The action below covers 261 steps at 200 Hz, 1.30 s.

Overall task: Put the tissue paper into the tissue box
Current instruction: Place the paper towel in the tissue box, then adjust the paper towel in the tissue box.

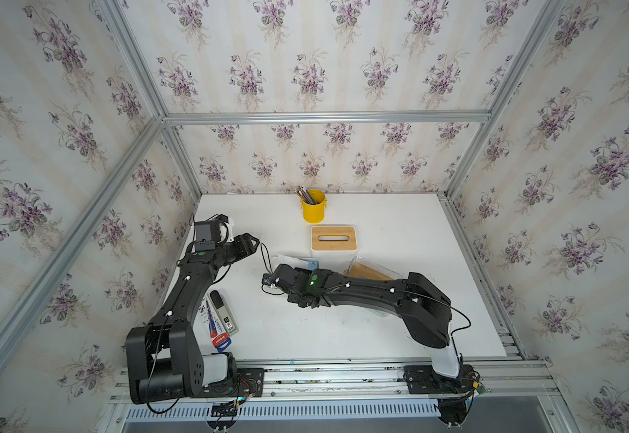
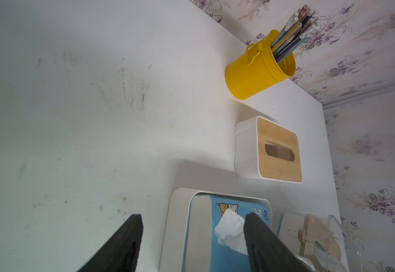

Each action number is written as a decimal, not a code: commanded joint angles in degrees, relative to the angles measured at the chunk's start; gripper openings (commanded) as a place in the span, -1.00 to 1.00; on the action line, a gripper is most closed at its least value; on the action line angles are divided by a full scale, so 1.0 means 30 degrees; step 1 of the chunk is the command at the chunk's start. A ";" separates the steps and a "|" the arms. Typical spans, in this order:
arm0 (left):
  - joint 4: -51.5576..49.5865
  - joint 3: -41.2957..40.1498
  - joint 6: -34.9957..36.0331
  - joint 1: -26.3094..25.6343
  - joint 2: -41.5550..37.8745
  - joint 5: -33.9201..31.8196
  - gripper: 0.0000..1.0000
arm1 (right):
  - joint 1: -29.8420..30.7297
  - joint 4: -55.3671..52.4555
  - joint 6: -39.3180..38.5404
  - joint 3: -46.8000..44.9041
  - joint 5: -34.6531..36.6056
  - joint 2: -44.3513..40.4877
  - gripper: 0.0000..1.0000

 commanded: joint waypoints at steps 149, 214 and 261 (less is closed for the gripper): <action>0.2009 -0.3238 0.0111 -0.1034 -0.0172 0.1733 0.72 | -0.4579 0.4970 1.2494 -0.5825 -1.2074 -0.4248 0.46; 0.2512 -0.3121 -0.0053 -0.1448 0.0859 0.2187 0.72 | -0.4826 0.4643 1.2142 -0.5630 -1.1585 -0.3678 0.45; 0.2813 -0.2975 -0.0159 -0.1883 0.1429 0.2338 0.72 | -0.4916 0.4721 1.2025 -0.5808 -1.1583 -0.3458 0.44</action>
